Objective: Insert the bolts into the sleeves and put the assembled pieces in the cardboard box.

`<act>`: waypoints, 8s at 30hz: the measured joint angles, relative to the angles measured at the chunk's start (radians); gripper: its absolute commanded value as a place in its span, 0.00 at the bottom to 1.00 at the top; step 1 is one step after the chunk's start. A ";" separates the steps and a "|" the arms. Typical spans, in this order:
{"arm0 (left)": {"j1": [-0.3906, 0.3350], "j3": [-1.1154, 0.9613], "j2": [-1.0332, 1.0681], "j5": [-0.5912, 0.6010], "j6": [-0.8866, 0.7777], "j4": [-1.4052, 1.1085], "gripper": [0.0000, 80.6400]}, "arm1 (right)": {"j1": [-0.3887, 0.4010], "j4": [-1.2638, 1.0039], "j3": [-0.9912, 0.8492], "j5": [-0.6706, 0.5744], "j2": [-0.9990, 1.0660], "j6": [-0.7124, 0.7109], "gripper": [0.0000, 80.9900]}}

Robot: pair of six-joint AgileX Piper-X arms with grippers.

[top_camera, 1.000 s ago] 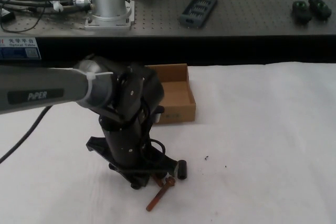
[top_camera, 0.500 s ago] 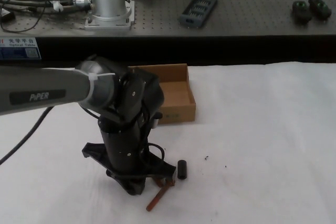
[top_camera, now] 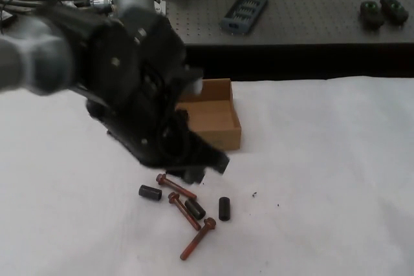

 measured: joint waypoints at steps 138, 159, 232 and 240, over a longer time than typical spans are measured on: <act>-0.077 0.901 -0.576 0.492 -0.152 -1.614 0.01 | 0.050 -1.284 -0.023 -0.902 0.885 0.355 0.36; -0.076 0.899 -0.576 0.324 -0.152 -1.599 0.01 | -0.010 -1.313 -0.019 -0.863 0.848 0.394 0.36; 0.091 -0.742 0.501 -0.105 -0.100 -0.018 0.01 | -0.401 0.297 -0.067 0.066 0.365 -0.236 0.05; 0.124 -0.897 0.647 -0.120 -0.171 0.066 0.01 | -0.401 0.303 -0.067 0.067 0.365 -0.236 0.05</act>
